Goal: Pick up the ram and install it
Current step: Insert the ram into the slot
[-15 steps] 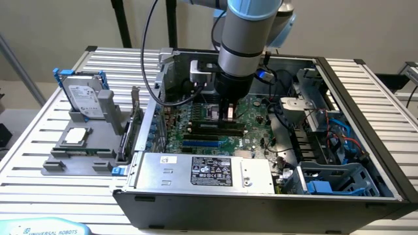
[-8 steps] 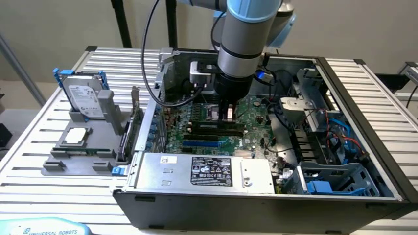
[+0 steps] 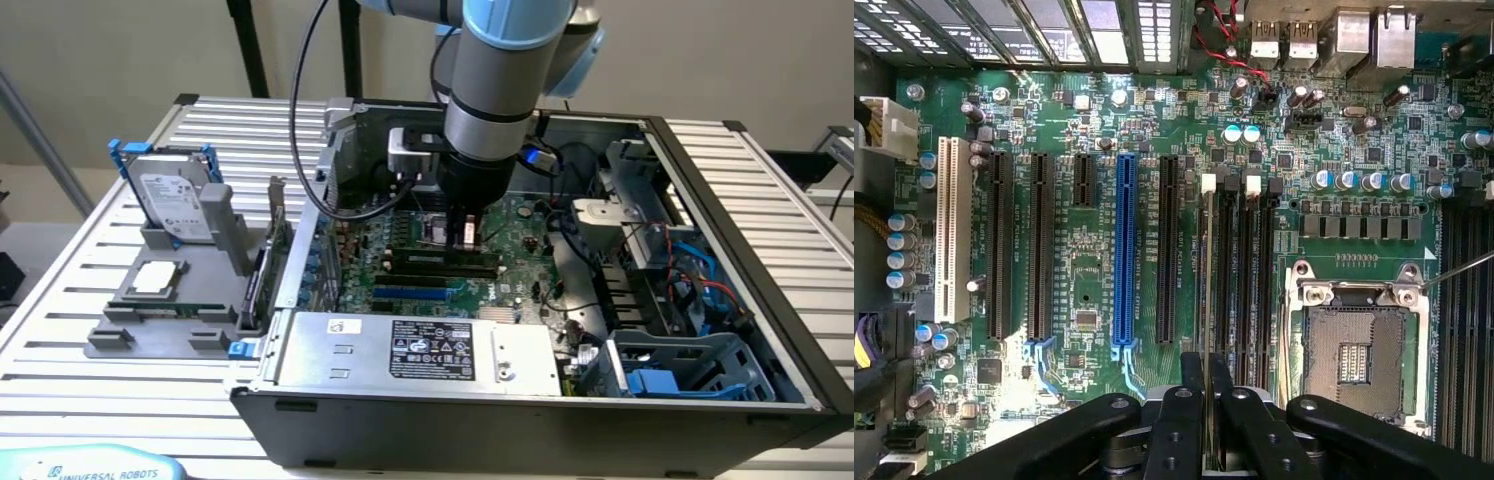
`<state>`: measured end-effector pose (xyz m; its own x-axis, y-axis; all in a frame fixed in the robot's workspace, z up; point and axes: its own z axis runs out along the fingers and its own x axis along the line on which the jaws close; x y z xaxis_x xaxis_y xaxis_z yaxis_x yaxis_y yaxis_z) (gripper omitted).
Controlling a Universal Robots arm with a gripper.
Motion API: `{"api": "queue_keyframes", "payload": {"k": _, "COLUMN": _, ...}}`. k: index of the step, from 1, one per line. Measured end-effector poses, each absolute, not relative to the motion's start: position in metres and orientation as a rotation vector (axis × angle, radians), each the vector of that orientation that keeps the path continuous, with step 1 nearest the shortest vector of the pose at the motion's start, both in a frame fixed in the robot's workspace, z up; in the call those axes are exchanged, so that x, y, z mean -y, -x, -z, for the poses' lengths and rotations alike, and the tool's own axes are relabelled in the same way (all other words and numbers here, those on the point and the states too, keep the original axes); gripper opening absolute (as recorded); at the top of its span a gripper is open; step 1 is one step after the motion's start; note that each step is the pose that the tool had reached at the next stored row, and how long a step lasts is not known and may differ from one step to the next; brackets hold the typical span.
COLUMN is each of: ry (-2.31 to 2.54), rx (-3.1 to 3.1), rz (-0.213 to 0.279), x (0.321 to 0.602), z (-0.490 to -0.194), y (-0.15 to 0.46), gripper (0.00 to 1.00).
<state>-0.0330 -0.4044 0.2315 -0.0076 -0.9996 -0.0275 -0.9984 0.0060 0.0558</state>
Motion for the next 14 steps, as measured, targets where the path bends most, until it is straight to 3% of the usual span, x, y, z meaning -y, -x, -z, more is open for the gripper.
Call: {"api": "queue_keyframes", "payload": {"k": 14, "ry": -2.207, "rx": 2.221, "rz": 0.077, "x": 0.4044, "z": -0.2292, "y": 0.0358, "gripper": 0.13}}
